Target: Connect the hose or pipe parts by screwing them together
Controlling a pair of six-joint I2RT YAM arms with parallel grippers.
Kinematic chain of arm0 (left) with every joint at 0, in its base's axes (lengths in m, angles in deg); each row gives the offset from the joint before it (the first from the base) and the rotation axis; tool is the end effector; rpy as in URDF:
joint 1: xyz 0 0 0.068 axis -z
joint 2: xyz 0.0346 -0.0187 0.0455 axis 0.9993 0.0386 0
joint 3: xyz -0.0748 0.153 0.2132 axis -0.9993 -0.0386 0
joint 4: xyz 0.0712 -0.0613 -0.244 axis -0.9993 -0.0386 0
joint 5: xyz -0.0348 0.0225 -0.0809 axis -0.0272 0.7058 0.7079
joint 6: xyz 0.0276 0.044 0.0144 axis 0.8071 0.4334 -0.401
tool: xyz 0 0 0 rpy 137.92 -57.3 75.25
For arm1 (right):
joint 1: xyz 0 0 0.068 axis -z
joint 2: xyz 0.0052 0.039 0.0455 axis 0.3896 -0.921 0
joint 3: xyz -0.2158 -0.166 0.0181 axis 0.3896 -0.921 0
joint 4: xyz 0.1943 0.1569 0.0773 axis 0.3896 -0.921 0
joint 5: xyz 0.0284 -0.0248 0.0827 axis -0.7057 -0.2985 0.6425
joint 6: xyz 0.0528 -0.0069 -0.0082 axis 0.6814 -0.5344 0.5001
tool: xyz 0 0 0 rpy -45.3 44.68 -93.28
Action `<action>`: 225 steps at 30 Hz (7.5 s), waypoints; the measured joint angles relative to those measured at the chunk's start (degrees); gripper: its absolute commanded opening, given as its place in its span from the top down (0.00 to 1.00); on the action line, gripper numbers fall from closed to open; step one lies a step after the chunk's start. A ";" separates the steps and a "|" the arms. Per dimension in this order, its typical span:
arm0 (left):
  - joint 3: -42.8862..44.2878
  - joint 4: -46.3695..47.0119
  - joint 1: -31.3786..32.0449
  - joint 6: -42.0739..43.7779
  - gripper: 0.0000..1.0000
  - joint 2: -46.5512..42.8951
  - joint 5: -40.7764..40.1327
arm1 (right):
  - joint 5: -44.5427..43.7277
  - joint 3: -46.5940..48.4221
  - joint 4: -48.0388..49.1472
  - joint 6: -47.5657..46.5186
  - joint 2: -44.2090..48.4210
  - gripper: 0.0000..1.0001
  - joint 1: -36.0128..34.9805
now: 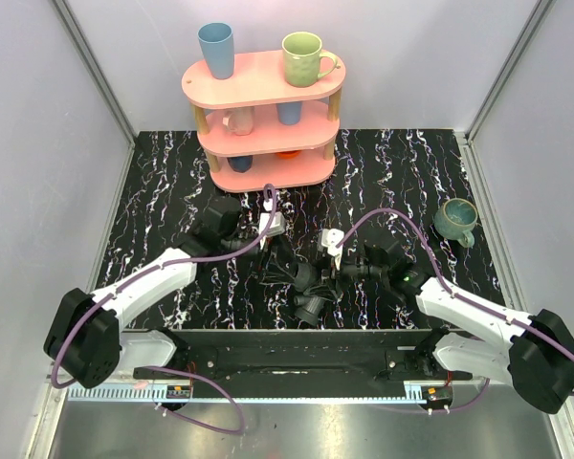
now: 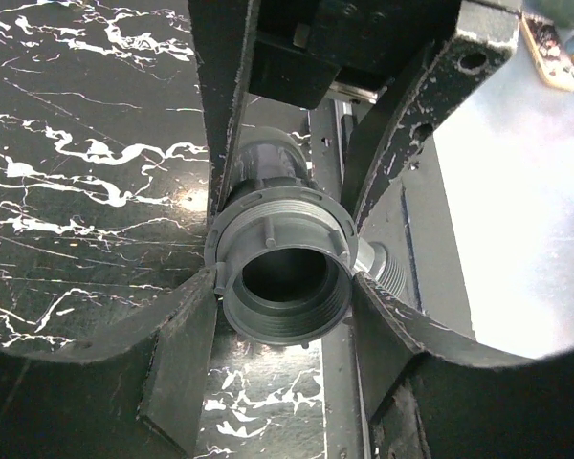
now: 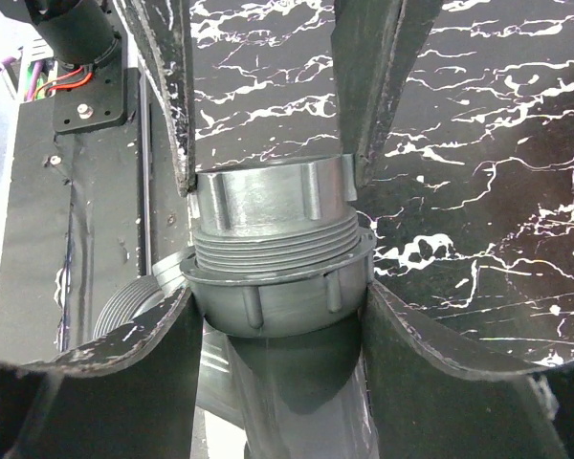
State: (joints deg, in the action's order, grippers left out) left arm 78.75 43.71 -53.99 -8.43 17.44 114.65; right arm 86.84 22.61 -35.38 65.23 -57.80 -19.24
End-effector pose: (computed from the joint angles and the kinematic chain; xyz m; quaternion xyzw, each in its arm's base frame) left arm 0.1989 -0.1700 0.2564 0.4977 0.6167 -0.5152 0.3264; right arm 0.1569 0.1714 0.2350 -0.5207 0.6066 0.3936 0.4538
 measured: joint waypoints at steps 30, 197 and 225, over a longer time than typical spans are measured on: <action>-1.27 -7.43 7.63 24.30 1.00 -3.65 -8.22 | 3.37 0.87 -5.77 0.17 -1.68 1.00 0.00; 9.22 -27.96 3.89 22.47 0.01 -7.82 -13.31 | 10.10 6.10 7.06 2.64 -9.03 1.00 -0.74; 10.78 -23.32 3.02 -35.21 0.08 -19.80 -45.59 | -13.60 -1.42 16.61 -3.72 -1.25 1.00 -1.40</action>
State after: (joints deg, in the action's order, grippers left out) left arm 89.53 20.39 -50.97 -43.64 -2.36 69.06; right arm 73.25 21.19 -18.77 61.51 -59.05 -20.64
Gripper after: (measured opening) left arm 0.943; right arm 0.630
